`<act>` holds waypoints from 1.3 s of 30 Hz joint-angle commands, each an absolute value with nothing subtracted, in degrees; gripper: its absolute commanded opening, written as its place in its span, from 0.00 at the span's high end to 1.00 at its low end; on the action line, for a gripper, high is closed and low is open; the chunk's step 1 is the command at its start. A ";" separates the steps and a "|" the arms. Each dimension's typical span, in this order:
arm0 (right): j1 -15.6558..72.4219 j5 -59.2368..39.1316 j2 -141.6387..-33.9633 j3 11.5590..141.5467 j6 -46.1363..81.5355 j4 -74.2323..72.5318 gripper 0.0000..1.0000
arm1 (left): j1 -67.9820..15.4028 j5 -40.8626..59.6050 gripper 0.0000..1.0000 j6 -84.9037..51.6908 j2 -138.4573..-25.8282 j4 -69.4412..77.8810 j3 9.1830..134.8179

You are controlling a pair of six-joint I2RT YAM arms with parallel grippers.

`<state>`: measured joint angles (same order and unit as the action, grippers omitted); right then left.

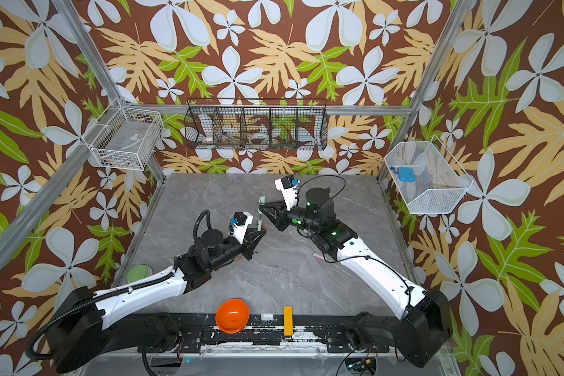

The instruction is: Insert the pens into the pen caps

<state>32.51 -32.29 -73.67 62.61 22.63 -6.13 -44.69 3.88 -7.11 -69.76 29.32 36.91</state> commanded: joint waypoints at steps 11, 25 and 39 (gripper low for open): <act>32.60 -31.54 -71.00 61.44 21.27 -7.65 0.84 | -44.65 3.08 1.00 -5.45 -70.03 32.07 37.70; 32.52 -30.79 -69.15 61.21 21.20 -7.34 0.60 | -44.65 3.13 1.00 -4.69 -70.57 31.73 37.97; 29.80 -42.97 -75.16 66.22 24.43 -9.00 0.50 | -44.65 3.59 1.00 -4.57 -70.37 31.58 37.97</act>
